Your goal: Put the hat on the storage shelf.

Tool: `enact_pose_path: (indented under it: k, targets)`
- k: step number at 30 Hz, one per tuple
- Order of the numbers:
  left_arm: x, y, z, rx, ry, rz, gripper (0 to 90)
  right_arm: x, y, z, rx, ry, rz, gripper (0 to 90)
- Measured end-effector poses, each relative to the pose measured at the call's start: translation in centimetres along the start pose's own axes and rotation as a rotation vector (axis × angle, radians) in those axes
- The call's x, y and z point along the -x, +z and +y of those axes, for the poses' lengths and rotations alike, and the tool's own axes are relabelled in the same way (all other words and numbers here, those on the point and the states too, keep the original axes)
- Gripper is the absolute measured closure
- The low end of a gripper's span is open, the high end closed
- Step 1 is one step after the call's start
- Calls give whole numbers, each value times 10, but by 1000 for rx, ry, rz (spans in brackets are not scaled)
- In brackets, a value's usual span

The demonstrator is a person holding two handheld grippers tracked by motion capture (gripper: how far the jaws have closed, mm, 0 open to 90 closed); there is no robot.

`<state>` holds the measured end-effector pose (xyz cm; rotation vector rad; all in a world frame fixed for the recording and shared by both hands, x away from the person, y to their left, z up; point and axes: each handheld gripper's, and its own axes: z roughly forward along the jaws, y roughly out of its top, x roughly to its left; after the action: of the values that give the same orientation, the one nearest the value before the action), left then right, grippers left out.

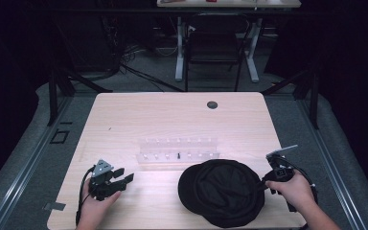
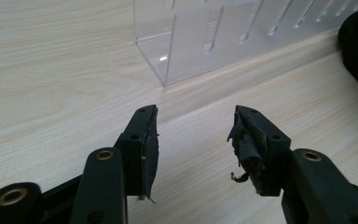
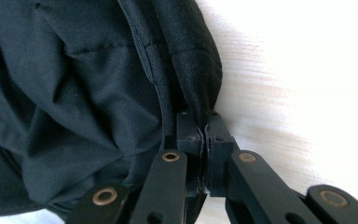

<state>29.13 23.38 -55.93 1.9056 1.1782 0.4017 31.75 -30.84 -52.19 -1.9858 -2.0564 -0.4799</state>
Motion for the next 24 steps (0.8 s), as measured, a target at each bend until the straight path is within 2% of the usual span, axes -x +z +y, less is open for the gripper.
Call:
enact_pose_path:
  k: [3,5,6,8,10,12,13,14,15,16,17,18,19,20,24]
  targets:
    - [0,0,0,0,0,0,507,0,-6,1,-32,-20,2,878]
    - [0,0,0,0,1,1,507,0,-8,-1,0,7,33,880]
    - [0,-1,0,0,1,1,507,0,-11,0,-23,-2,36,880]
    - [0,-1,0,3,0,0,507,1,-16,0,-31,-5,60,881]
    - [0,-1,0,3,-1,-1,507,-1,-19,-1,-6,12,77,882]
    - [0,0,0,3,-3,0,507,-4,-24,-1,-3,9,92,882]
    - [0,-1,0,3,-3,0,507,-4,-29,0,-43,-28,82,882]
    - [0,-1,0,3,0,0,507,-8,-29,-1,9,12,108,882]
    - [0,-1,0,3,0,1,506,-9,-33,-1,-7,-2,104,882]
    - [0,-1,0,2,0,0,506,-9,-40,1,-62,-63,87,882]
    - [0,-1,0,2,-2,1,506,-13,-38,-1,-3,-14,106,882]
    - [0,-1,0,2,-2,0,506,-15,-42,-1,-16,-23,96,882]
    - [0,-1,0,4,-2,0,506,-19,-44,-2,9,-2,111,882]
    - [0,-1,0,3,-2,-1,506,-20,-48,-1,-10,-26,117,882]
    - [-1,-1,0,2,0,0,506,-30,-58,-3,0,-26,118,883]
